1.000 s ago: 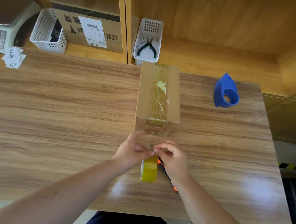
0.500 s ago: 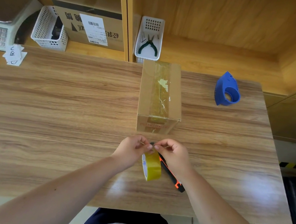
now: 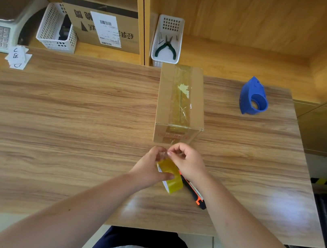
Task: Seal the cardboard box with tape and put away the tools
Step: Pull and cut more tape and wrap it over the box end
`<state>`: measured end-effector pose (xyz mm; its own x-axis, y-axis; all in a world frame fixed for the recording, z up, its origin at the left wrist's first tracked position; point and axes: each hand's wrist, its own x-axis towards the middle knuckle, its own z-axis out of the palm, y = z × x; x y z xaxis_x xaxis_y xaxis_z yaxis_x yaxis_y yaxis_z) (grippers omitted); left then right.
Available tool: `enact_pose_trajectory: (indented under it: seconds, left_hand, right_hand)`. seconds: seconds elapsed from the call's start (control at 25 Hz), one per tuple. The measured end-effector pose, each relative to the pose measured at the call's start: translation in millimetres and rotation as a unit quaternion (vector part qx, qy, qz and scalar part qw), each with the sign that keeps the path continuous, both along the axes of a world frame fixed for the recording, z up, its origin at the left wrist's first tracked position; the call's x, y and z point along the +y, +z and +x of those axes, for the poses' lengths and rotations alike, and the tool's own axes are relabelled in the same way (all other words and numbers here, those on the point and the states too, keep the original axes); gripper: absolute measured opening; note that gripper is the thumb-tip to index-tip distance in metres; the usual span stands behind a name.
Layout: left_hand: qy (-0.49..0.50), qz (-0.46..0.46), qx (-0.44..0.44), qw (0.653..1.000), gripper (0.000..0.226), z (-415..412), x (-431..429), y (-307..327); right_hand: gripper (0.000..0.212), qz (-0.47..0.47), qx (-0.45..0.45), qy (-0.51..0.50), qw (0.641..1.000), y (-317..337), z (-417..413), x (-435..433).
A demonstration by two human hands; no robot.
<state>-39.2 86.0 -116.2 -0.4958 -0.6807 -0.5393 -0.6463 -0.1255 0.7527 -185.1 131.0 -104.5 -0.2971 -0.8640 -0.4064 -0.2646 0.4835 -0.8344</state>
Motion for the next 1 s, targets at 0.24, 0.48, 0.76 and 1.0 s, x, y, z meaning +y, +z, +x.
enact_pose_trajectory:
  seconds: [0.24, 0.48, 0.76, 1.0]
  left_hand:
    - [0.014, 0.062, -0.026, 0.998, 0.108, -5, 6, -12]
    - [-0.044, 0.036, -0.094, 0.994, 0.107, -5, 4, -14]
    - [0.015, 0.189, 0.049, 0.981, 0.074, 11, -12, 11]
    - [0.013, 0.122, 0.04, 0.992, 0.113, 6, -19, 27]
  right_hand:
    - [0.006, 0.025, 0.005, -0.001, 1.0, 7, -8, -6]
    - [0.005, 0.029, -0.004, -0.005, 1.0, 13, -9, -2]
    - [0.006, -0.015, 0.027, 0.04, 0.999, 56, -29, -10]
    - [0.004, -0.045, 0.044, 0.035, 0.997, 68, -29, -21]
